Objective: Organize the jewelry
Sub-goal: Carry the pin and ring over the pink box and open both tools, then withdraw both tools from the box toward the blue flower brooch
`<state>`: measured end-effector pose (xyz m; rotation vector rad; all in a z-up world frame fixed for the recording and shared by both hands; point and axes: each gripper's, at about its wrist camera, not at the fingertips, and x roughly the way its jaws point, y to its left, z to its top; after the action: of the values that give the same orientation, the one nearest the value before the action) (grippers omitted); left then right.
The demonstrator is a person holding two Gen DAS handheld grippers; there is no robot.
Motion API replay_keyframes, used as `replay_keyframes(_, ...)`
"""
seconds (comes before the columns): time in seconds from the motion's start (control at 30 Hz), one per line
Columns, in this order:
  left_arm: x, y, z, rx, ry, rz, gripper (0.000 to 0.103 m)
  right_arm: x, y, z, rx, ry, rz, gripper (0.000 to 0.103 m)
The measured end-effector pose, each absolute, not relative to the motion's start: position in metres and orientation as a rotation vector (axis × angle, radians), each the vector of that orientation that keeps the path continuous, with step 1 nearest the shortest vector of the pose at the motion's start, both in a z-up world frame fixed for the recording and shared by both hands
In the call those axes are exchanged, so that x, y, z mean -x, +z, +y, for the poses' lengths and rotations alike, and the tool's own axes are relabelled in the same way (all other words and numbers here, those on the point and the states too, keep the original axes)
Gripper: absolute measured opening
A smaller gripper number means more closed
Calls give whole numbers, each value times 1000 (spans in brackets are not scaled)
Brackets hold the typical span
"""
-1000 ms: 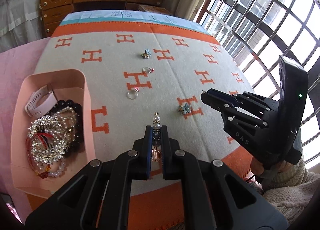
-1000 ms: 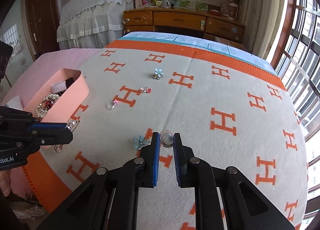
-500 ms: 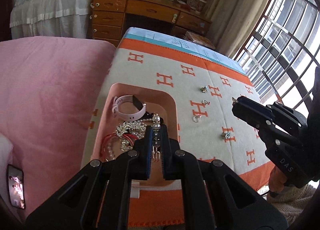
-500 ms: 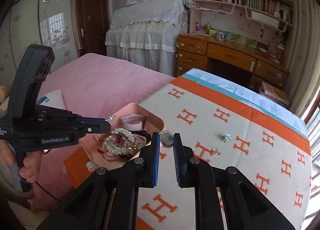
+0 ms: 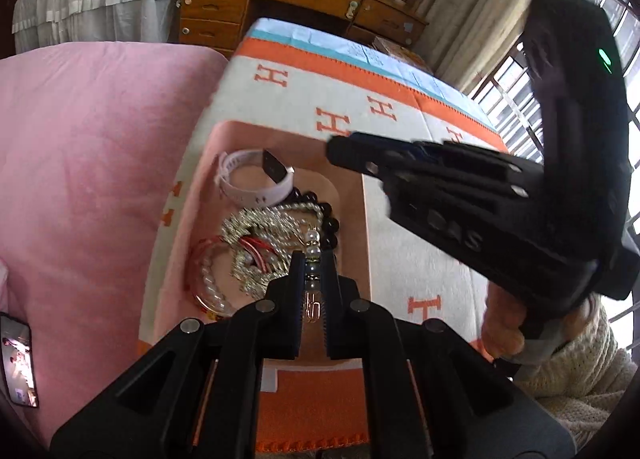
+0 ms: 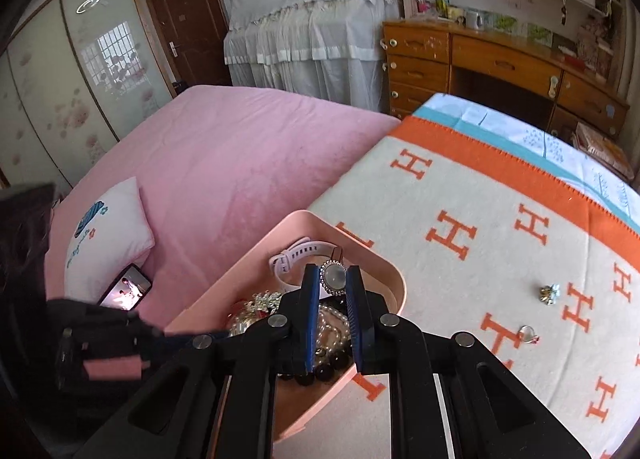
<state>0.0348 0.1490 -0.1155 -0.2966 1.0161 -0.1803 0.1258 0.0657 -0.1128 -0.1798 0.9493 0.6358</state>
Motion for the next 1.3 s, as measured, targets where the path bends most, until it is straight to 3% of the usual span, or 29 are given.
replay_keyframes(0.23,-37,-127,132,228,-186,1043,8,-141,-141,54,107,643,1020,15)
replay_keyframes(0.3,-40,-129,135,246,-195,1053,15,-140,-142,50,102,635,1014,16)
replay_keyframes(0.37,-40,-130,136,252,-188,1053,33,-135,-141,47,92,634,1003,16)
replay_keyframes(0.43,-40,-130,138,263,-177,1046,41,-128,-136,43,84,625,990,17)
replay_keyframes(1.3,-26,-113,111,190,-173,1002,41,-55,-103,-41,-40,548,887,25)
